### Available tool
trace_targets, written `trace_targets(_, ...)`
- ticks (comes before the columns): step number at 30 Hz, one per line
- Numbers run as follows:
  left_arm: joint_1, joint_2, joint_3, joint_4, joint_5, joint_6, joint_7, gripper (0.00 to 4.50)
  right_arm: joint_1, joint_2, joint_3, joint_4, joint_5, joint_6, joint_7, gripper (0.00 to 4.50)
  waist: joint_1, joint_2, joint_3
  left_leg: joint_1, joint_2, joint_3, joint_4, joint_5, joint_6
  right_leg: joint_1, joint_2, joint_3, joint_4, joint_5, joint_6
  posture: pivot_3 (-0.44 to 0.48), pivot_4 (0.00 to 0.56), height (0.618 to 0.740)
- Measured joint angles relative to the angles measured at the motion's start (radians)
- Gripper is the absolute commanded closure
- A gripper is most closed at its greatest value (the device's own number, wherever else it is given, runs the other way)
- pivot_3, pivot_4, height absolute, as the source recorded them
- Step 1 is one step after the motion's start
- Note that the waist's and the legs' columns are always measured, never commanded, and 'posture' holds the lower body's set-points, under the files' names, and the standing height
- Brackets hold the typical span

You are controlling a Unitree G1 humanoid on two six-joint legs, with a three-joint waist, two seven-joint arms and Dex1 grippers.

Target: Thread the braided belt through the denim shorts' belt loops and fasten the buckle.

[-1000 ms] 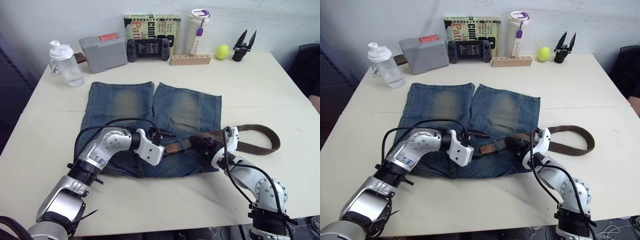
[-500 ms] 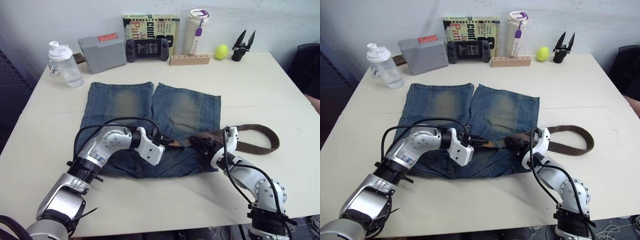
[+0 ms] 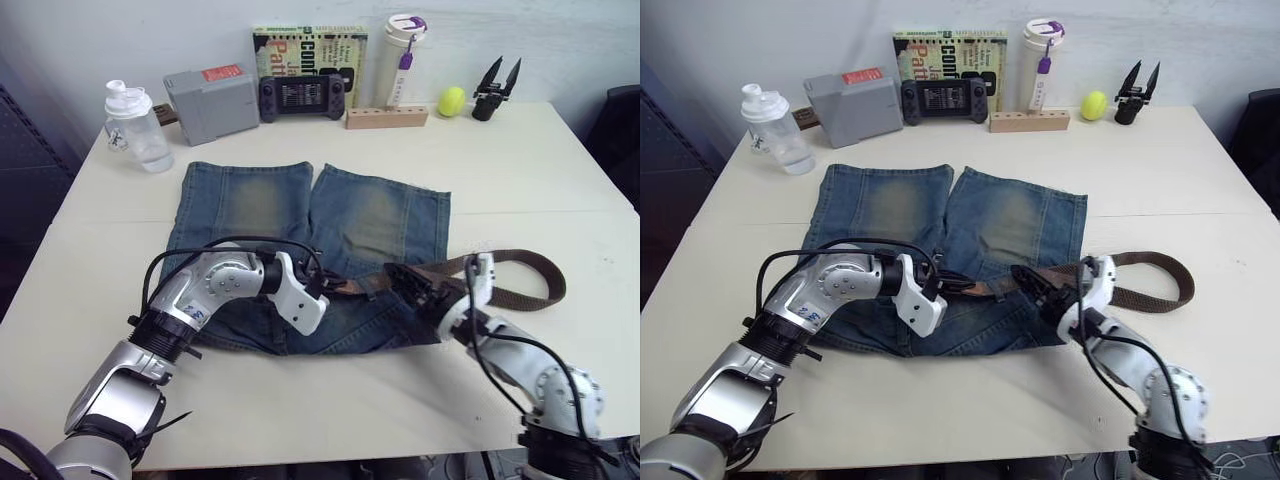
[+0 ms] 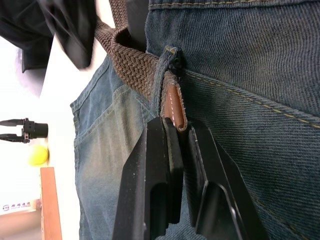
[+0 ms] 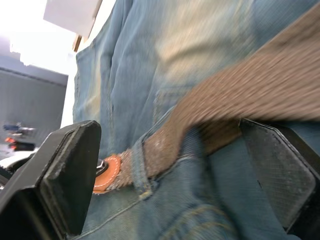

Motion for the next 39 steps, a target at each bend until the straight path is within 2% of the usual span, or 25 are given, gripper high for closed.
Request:
trace_targets(2, 0.000, -0.003, 0.001, 0.000, -0.002, 0.009, 0.001, 4.50, 0.016, -0.133, -0.002, -0.073, -0.013, 0.028, 0.087, 0.07, 0.004, 0.003, 0.002, 0.000, 0.000, 0.000, 0.000, 0.000, 0.001, 0.000, 0.000, 0.000, 0.000, 0.000, 0.000, 0.000, 0.150, 0.731)
trace_targets(3, 0.000, -0.006, 0.001, 0.000, -0.003, 0.013, 0.001, 4.50, 0.020, -0.159, -0.004, -0.095, -0.021, 0.030, 0.114, 0.07, 0.005, 0.002, 0.002, 0.000, 0.000, 0.000, 0.000, 0.000, 0.001, 0.000, 0.000, -0.001, 0.000, 0.000, 0.000, 0.000, 0.150, 0.731)
trace_targets(4, -0.001, -0.019, 0.000, 0.000, -0.003, 0.017, 0.003, 4.50, 0.048, -0.219, 0.003, -0.148, -0.072, 0.026, 0.199, 0.07, 0.009, 0.003, 0.002, 0.000, 0.000, 0.000, 0.000, 0.000, 0.001, 0.000, 0.000, -0.001, 0.000, 0.000, 0.000, 0.000, 0.150, 0.731)
trace_targets(7, -0.001, -0.026, -0.002, 0.001, -0.004, 0.023, 0.007, 4.50, 0.143, -0.428, 0.071, -0.305, -0.329, -0.067, 0.465, 0.07, 0.018, 0.005, 0.003, -0.001, 0.000, 0.001, 0.000, 0.000, 0.001, -0.001, 0.000, -0.001, -0.001, 0.000, 0.000, 0.000, 0.150, 0.731)
trace_targets(8, -0.002, -0.033, -0.003, 0.002, -0.004, 0.026, 0.008, 4.50, 0.190, -0.518, 0.134, -0.353, -0.513, -0.183, 0.572, 0.07, 0.018, 0.003, 0.004, -0.001, -0.001, 0.001, 0.001, -0.001, 0.001, -0.001, 0.000, -0.001, -0.002, 0.000, 0.001, 0.000, 0.150, 0.731)
trace_targets(9, -0.002, -0.034, -0.004, 0.002, -0.005, 0.025, 0.008, 4.50, 0.219, -0.562, 0.177, -0.364, -0.619, -0.237, 0.629, 0.07, 0.018, 0.002, 0.004, -0.001, -0.001, 0.001, 0.001, -0.001, 0.001, 0.000, 0.000, 0.000, -0.003, 0.001, 0.002, 0.000, 0.150, 0.731)
trace_targets(12, -0.002, -0.041, -0.004, 0.002, -0.006, 0.029, 0.008, 4.50, 0.287, -0.629, 0.305, -0.342, -0.935, -0.474, 0.747, 0.07, 0.020, -0.001, 0.004, -0.001, -0.002, 0.001, 0.002, -0.001, 0.001, 0.000, 0.000, 0.000, -0.004, 0.002, 0.003, 0.000, 0.150, 0.731)
trace_targets(16, -0.006, -0.065, -0.006, 0.002, -0.006, 0.050, 0.008, 4.50, 0.265, -0.620, 0.449, -0.211, -1.308, -0.768, 0.781, 0.07, 0.018, -0.002, 0.005, 0.000, -0.002, 0.001, 0.002, 0.000, 0.001, 0.004, 0.000, -0.002, -0.007, 0.003, 0.006, 0.000, 0.150, 0.731)
trace_targets(20, -0.008, -0.072, -0.006, 0.002, -0.006, 0.064, 0.005, 4.50, 0.223, -0.571, 0.513, -0.139, -1.516, -0.908, 0.760, 0.07, 0.019, -0.002, 0.005, 0.000, -0.001, -0.001, 0.002, 0.000, 0.001, 0.006, 0.001, -0.004, -0.008, 0.003, 0.006, 0.000, 0.150, 0.731)
trace_targets(23, -0.020, -0.086, -0.008, 0.002, -0.005, 0.070, 0.004, 4.50, 0.216, -0.533, 0.525, -0.108, -1.610, -0.969, 0.738, 0.87, 0.019, -0.002, 0.005, 0.002, -0.001, -0.002, 0.003, 0.000, 0.001, 0.009, 0.001, -0.005, -0.010, 0.003, 0.006, 0.000, 0.150, 0.731)
trace_targets(30, -0.066, -0.097, -0.043, 0.007, 0.032, 0.062, 0.004, 4.50, 0.222, -0.448, 0.539, -0.070, -1.671, -0.970, 0.739, 4.23, 0.020, -0.002, 0.005, 0.002, -0.001, -0.003, 0.003, 0.000, 0.001, 0.011, 0.001, -0.005, -0.010, 0.004, 0.006, 0.000, 0.150, 0.731)
trace_targets(34, -0.081, -0.085, -0.056, 0.008, 0.061, 0.031, 0.006, 4.50, 0.191, -0.396, 0.538, -0.056, -1.684, -0.930, 0.740, 4.36, 0.019, -0.002, 0.005, 0.002, -0.001, -0.003, 0.003, 0.000, 0.001, 0.010, 0.001, -0.005, -0.009, 0.004, 0.006, 0.000, 0.150, 0.731)
trace_targets(39, -0.096, 0.031, -0.030, -0.005, 0.057, -0.028, 0.004, 4.50, 0.180, -0.388, 0.502, -0.045, -1.687, -0.876, 0.739, 4.36, 0.020, -0.002, 0.005, 0.002, -0.001, -0.003, 0.004, 0.000, 0.001, 0.010, 0.001, -0.006, -0.009, 0.004, 0.006, 0.000, 0.150, 0.731)
